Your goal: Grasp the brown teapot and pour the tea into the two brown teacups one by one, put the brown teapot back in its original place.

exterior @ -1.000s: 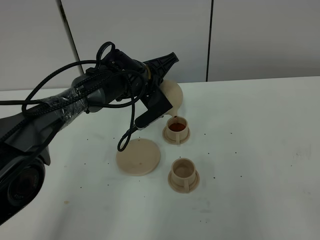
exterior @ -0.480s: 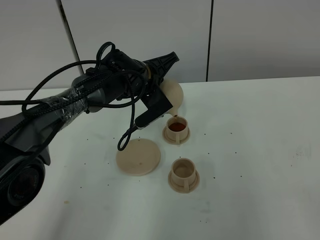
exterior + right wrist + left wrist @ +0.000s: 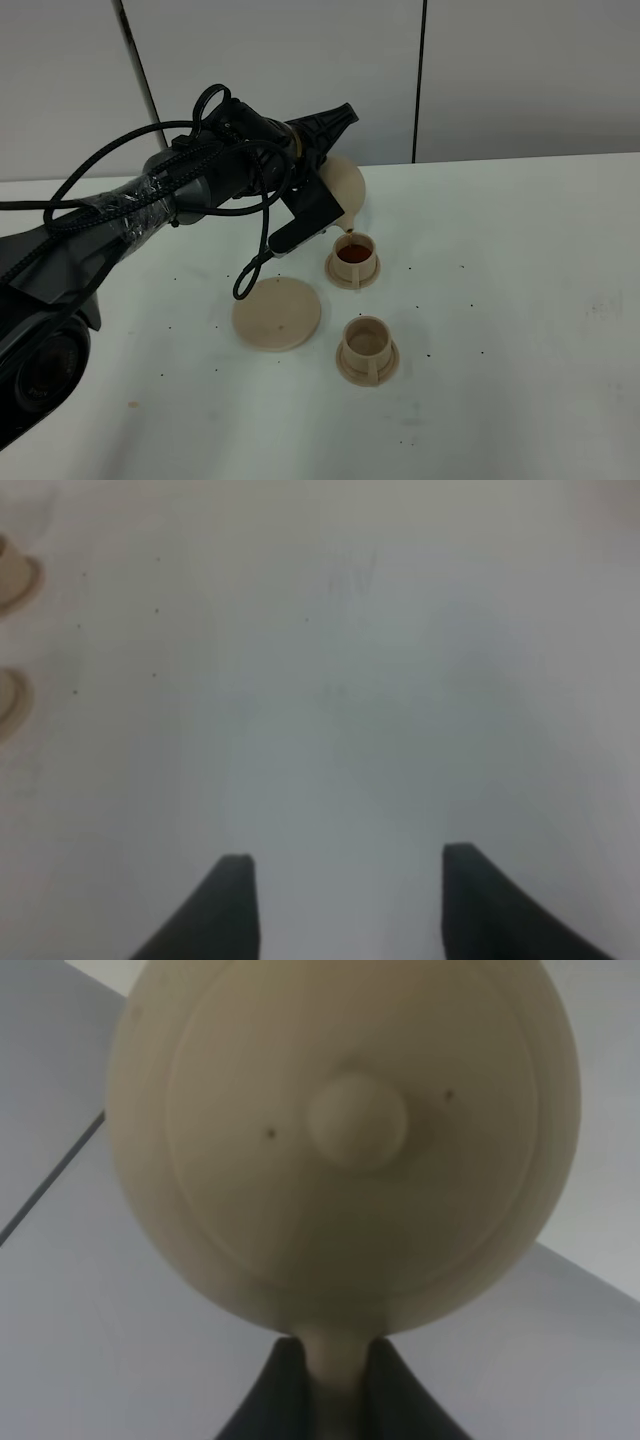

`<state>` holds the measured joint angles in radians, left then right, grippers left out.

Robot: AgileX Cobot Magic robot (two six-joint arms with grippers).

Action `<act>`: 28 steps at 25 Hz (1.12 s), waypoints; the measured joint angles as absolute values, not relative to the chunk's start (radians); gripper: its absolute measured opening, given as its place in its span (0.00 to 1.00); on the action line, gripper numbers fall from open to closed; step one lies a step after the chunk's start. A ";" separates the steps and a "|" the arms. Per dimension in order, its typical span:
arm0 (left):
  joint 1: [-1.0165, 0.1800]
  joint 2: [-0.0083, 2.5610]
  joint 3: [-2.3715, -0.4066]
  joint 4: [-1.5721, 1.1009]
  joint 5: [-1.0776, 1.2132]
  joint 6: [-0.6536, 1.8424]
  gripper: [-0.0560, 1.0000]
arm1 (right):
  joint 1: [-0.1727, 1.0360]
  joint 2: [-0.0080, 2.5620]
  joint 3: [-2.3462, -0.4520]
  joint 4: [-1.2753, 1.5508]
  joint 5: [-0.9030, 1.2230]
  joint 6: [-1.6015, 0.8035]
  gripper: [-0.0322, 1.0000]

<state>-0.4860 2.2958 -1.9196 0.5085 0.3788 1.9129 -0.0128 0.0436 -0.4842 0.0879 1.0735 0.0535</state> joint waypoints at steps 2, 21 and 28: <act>-0.486 2.296 -1.920 0.509 0.377 1.913 0.21 | -0.013 0.044 -0.484 0.088 1.074 0.054 0.43; -0.486 2.296 -1.920 0.510 0.370 1.914 0.21 | -0.013 0.044 -0.484 0.088 1.074 0.054 0.43; -0.486 2.296 -1.920 0.510 0.369 1.914 0.21 | -0.013 0.044 -0.484 0.088 1.074 0.054 0.43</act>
<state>-0.4860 2.2958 -1.9196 0.5105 0.3688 1.9137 -0.0128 0.0436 -0.4842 0.0879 1.0735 0.0535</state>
